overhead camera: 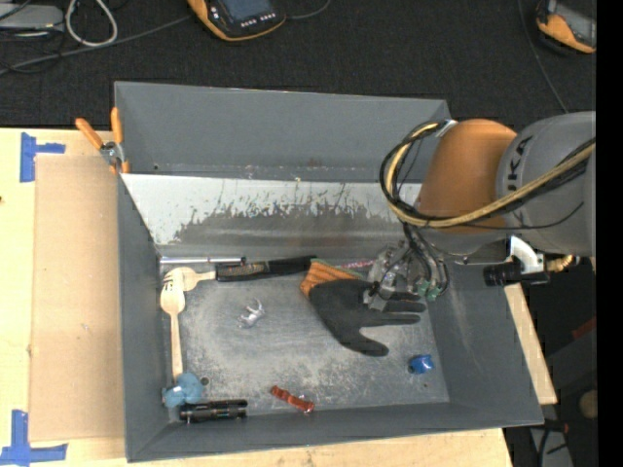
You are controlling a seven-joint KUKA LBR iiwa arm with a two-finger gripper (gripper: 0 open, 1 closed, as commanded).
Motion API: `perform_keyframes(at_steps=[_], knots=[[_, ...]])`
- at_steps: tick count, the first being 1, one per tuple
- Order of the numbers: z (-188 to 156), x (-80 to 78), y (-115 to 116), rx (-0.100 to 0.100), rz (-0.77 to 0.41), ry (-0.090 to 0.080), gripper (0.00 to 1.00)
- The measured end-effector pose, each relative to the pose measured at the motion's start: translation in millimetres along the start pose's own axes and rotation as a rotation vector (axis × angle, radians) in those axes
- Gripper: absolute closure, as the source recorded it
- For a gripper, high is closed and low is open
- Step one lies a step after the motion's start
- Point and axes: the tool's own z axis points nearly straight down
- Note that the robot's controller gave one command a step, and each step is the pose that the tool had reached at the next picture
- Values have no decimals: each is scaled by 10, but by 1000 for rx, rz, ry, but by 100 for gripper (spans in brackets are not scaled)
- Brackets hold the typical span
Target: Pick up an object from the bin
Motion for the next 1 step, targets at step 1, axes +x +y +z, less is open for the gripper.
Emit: perform_keyframes(at_steps=[1], knots=[[-759,105,76,1,-19,5,100]])
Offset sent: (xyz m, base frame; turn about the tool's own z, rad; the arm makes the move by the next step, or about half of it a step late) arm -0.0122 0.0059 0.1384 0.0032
